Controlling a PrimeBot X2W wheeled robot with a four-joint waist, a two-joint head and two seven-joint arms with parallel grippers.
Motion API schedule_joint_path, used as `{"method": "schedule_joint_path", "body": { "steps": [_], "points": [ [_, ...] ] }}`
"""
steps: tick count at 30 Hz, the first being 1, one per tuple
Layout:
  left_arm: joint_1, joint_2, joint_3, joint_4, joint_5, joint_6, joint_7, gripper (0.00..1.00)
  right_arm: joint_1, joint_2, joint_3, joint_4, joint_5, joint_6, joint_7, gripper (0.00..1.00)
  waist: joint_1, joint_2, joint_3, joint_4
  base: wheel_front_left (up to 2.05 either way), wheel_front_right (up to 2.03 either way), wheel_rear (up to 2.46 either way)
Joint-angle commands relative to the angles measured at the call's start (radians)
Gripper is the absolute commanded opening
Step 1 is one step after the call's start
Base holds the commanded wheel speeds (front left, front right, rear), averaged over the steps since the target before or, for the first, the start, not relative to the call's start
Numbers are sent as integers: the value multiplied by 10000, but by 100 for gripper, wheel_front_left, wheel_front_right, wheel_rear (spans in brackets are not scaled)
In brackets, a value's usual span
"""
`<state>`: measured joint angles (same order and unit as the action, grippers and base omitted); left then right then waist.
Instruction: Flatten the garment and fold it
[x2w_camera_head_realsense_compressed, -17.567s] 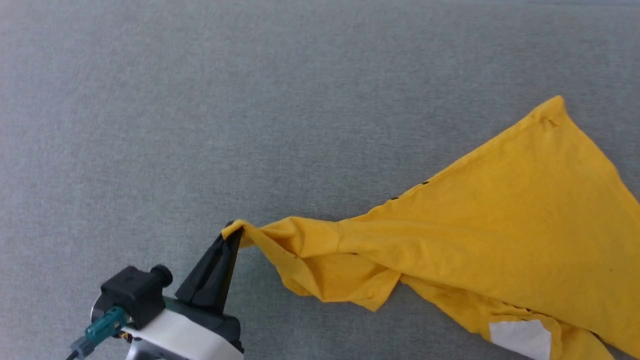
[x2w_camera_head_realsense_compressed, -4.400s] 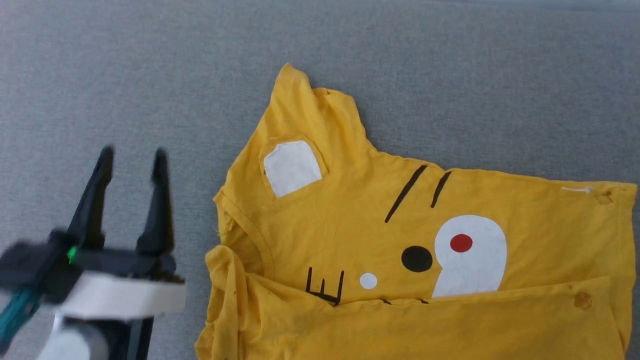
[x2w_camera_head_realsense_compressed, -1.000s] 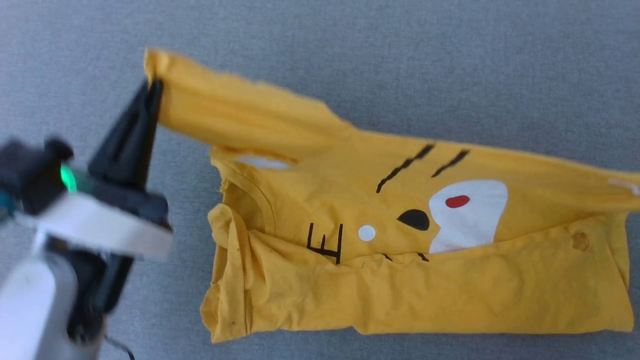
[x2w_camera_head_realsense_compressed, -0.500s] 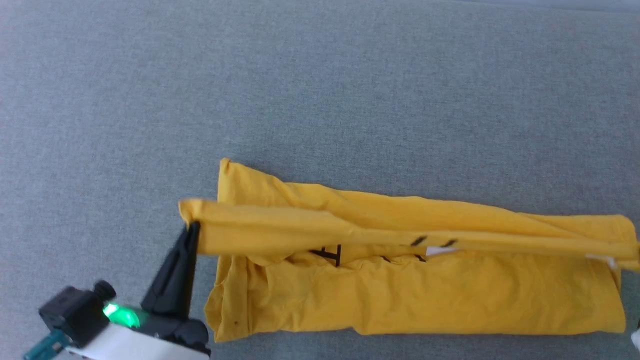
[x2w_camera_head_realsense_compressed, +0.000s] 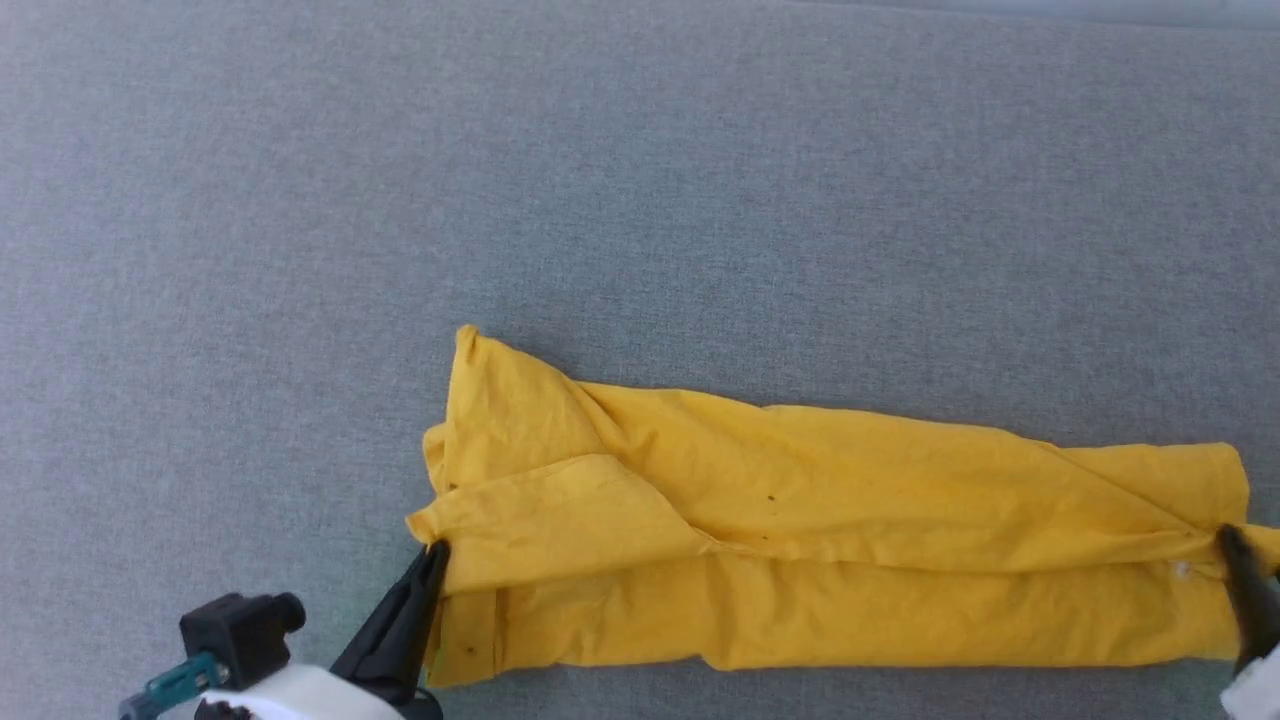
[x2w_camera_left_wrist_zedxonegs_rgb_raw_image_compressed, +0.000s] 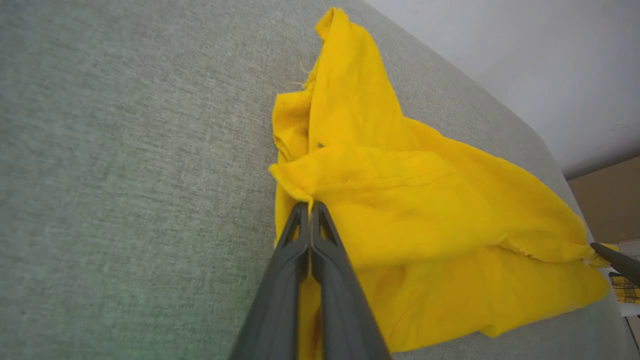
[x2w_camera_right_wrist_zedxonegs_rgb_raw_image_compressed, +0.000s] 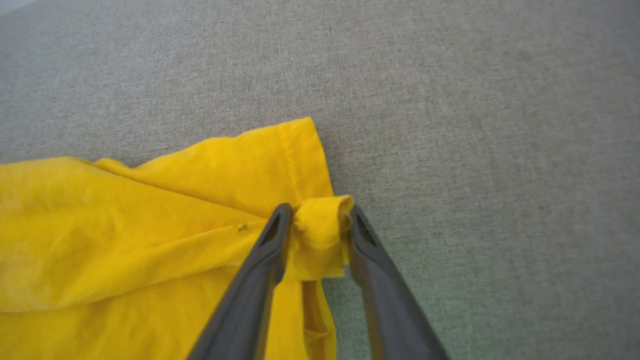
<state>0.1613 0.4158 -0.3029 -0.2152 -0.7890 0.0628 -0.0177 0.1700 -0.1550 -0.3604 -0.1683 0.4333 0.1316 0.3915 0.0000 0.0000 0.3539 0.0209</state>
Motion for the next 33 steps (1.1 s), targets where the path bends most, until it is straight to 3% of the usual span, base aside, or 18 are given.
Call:
{"method": "schedule_joint_path", "body": {
  "steps": [1,3,11,16,20,24,29,30,31,32,33],
  "points": [
    [-267,-41,-49,89,76,50,4,69,-175,23,81,87,-20,-9,2,100,0,0,-23,-17,0,0,0],
    [-405,-142,-85,148,77,64,-28,100,-266,46,155,149,106,-9,18,100,0,0,-44,-23,0,0,0],
    [-459,-508,874,-654,73,293,-1485,100,-191,54,-427,-521,961,-9,385,100,0,0,-132,-13,0,0,0],
    [-605,-787,1933,-1107,1422,1113,-2347,100,-41,6,-557,-565,829,-9,796,100,0,0,-116,51,0,0,0],
    [-661,-1134,2430,-1310,2912,1496,-2431,100,-35,24,-302,-211,730,-9,1106,100,0,0,-150,111,0,0,0],
    [-478,-1548,2503,-1231,3921,1490,-2436,100,-112,-24,-45,309,608,-9,1298,100,0,0,-229,173,0,0,0],
    [-413,-2046,2553,-1023,4196,1116,-2438,100,-267,-56,235,992,608,-9,1505,100,0,0,-288,298,0,0,0],
    [-423,-2111,2570,-982,4238,1039,-2438,100,-304,-40,251,1103,624,-9,1567,59,0,0,-293,327,0,0,0],
    [-423,-2111,2570,-982,4238,1039,-2438,100,-304,-40,251,1103,624,-9,1567,59,0,0,-293,327,0,0,0],
    [-465,-2219,2600,-909,4317,891,-2439,100,-399,-11,248,1232,633,-9,1609,0,0,0,-282,391,0,0,0],
    [-490,-2264,2623,-880,4354,826,-2439,100,-435,4,255,1270,661,-9,1652,0,0,0,-279,417,0,0,0]
  ]
}}
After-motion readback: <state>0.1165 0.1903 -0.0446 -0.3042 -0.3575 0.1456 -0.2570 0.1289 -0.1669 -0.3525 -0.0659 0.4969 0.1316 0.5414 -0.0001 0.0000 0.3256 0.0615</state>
